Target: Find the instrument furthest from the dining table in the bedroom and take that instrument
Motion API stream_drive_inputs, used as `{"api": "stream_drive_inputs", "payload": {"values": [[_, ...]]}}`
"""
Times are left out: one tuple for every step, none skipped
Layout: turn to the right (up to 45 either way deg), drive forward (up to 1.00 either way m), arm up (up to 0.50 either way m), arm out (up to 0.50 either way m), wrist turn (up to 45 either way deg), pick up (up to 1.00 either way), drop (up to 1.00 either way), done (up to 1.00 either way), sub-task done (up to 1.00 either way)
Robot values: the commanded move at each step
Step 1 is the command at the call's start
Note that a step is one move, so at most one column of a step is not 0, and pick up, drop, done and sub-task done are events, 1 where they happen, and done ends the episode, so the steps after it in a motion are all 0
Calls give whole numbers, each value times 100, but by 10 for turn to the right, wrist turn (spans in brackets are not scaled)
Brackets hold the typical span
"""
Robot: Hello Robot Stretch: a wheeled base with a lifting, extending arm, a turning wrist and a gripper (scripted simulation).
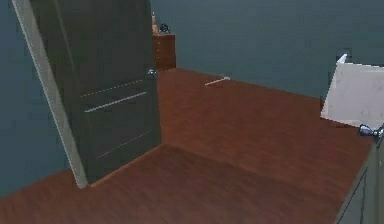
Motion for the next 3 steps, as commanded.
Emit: {"api": "stream_drive_inputs", "payload": {"values": [[0, 30, 0, 0, 0, 0, 0, 0, 0], [150, 0, 0, 0, 0, 0, 0, 0, 0], [0, 100, 0, 0, 0, 0, 0, 0, 0]]}}
